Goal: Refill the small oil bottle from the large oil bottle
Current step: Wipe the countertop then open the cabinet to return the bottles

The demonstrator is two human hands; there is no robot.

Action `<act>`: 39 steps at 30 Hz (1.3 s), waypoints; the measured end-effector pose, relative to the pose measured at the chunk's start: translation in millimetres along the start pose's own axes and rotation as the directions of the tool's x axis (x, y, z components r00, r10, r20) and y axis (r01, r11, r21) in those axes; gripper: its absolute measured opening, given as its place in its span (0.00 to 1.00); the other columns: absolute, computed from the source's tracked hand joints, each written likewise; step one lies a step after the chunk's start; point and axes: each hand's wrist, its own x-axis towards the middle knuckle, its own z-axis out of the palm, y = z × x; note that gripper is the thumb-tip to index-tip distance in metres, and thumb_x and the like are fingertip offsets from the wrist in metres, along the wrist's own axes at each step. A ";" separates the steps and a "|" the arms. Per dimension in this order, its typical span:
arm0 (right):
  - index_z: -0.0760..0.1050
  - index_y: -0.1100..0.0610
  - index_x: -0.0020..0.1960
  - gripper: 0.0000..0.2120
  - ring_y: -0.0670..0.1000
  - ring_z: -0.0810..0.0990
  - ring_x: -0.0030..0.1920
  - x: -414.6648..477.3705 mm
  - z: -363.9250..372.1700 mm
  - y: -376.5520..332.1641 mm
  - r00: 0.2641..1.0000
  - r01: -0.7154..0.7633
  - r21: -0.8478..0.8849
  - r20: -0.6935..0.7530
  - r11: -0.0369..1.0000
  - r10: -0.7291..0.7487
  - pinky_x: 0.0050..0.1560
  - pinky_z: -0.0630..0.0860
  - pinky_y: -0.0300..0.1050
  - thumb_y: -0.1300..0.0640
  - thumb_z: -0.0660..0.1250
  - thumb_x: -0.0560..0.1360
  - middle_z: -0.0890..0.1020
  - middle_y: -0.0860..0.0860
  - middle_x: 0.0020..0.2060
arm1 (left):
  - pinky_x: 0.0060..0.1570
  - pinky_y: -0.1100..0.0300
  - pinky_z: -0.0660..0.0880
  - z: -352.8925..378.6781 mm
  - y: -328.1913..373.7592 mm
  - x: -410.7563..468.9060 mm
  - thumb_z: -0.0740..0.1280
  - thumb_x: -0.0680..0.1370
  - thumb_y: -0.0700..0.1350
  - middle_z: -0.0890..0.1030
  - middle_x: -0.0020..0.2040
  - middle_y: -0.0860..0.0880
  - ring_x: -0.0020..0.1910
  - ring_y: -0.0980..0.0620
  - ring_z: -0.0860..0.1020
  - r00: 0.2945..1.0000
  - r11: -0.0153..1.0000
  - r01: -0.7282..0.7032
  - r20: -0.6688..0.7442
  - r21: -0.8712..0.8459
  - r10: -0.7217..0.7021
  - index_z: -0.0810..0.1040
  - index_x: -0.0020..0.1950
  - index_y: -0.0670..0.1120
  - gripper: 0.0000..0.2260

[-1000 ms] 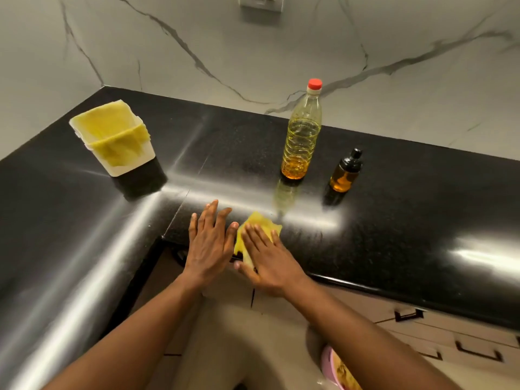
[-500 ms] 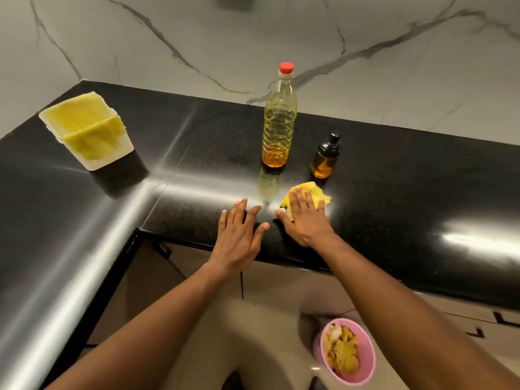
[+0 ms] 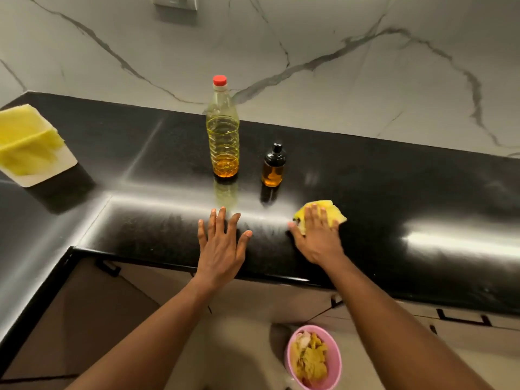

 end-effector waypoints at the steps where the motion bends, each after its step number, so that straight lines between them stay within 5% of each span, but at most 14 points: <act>1: 0.44 0.56 0.87 0.41 0.57 0.41 0.86 8.5 0.9 -13.5 0.999 0.033 -0.013 0.005 0.999 -0.033 0.82 0.42 0.67 0.31 0.45 0.84 0.44 0.53 0.87 | 0.81 0.39 0.38 4.2 6.6 1.6 0.46 0.84 0.65 0.55 0.85 0.43 0.85 0.43 0.46 1.000 1.000 0.019 -0.010 0.006 -0.019 0.61 0.81 0.54 0.29; 8: 0.43 0.55 0.87 0.47 0.53 0.38 0.86 -89.5 21.6 6.0 0.895 0.425 0.024 0.140 0.905 -0.424 0.85 0.37 0.59 0.25 0.34 0.79 0.41 0.51 0.85 | 0.81 0.39 0.39 20.0 40.0 8.7 0.44 0.82 0.66 0.56 0.85 0.44 0.85 0.45 0.47 0.998 0.999 0.038 -0.050 0.006 -0.038 0.61 0.81 0.54 0.31; 12: 0.60 0.61 0.84 0.49 0.58 0.61 0.84 -104.1 13.5 97.8 0.950 0.313 -0.069 0.025 0.947 -0.312 0.82 0.50 0.56 0.26 0.35 0.81 0.58 0.55 0.83 | 0.81 0.40 0.37 30.4 72.5 6.9 0.43 0.82 0.66 0.55 0.85 0.45 0.85 0.46 0.46 0.999 0.999 0.036 -0.035 -0.017 -0.036 0.61 0.81 0.56 0.30; 15: 0.48 0.59 0.87 0.59 0.55 0.47 0.86 -54.9 -11.0 125.5 0.985 0.155 -0.039 0.077 0.987 -0.152 0.84 0.45 0.60 0.21 0.23 0.70 0.48 0.54 0.86 | 0.81 0.40 0.36 39.2 93.0 6.5 0.44 0.83 0.66 0.55 0.85 0.46 0.85 0.47 0.46 1.000 1.000 0.001 -0.026 -0.016 -0.001 0.61 0.81 0.57 0.29; 19: 0.42 0.59 0.87 0.43 0.55 0.42 0.86 18.2 -24.3 88.5 0.994 0.098 -0.027 0.056 0.995 -0.097 0.83 0.40 0.63 0.31 0.42 0.84 0.44 0.56 0.87 | 0.81 0.39 0.41 52.8 107.2 3.9 0.47 0.84 0.64 0.59 0.84 0.47 0.85 0.48 0.51 0.998 0.998 0.024 -0.067 0.066 -0.019 0.64 0.79 0.55 0.27; 23: 0.42 0.59 0.86 0.45 0.54 0.41 0.86 -10.8 -7.8 40.3 0.928 0.359 -0.042 0.123 0.933 -0.351 0.84 0.40 0.65 0.31 0.34 0.80 0.45 0.56 0.86 | 0.81 0.39 0.43 57.7 104.9 0.8 0.46 0.83 0.64 0.62 0.83 0.46 0.84 0.47 0.56 0.992 0.990 0.074 -0.115 0.116 -0.060 0.67 0.78 0.53 0.29; 26: 0.43 0.56 0.87 0.49 0.52 0.39 0.86 -71.5 8.3 67.5 0.852 0.503 0.031 0.152 0.863 -0.502 0.84 0.39 0.60 0.25 0.28 0.77 0.45 0.54 0.87 | 0.81 0.38 0.45 58.0 107.4 1.2 0.48 0.83 0.63 0.64 0.83 0.45 0.83 0.46 0.58 0.987 0.989 0.090 -0.142 0.114 -0.073 0.67 0.78 0.52 0.28; 32: 0.44 0.57 0.87 0.59 0.51 0.40 0.86 -58.4 -10.7 159.2 0.963 0.256 0.000 0.085 0.967 -0.255 0.83 0.36 0.54 0.22 0.20 0.68 0.43 0.52 0.86 | 0.81 0.39 0.42 57.2 106.8 2.1 0.48 0.83 0.64 0.62 0.83 0.47 0.84 0.48 0.56 0.989 0.993 0.088 -0.126 0.084 -0.077 0.64 0.78 0.54 0.27; 39: 0.43 0.59 0.87 0.35 0.53 0.41 0.86 31.5 -23.1 99.5 0.990 0.134 -0.004 0.047 0.991 -0.134 0.84 0.41 0.63 0.40 0.43 0.88 0.44 0.55 0.87 | 0.81 0.38 0.45 58.4 103.9 2.9 0.49 0.83 0.64 0.64 0.82 0.46 0.83 0.47 0.58 0.988 0.996 0.061 -0.147 0.072 -0.050 0.65 0.77 0.52 0.27</act>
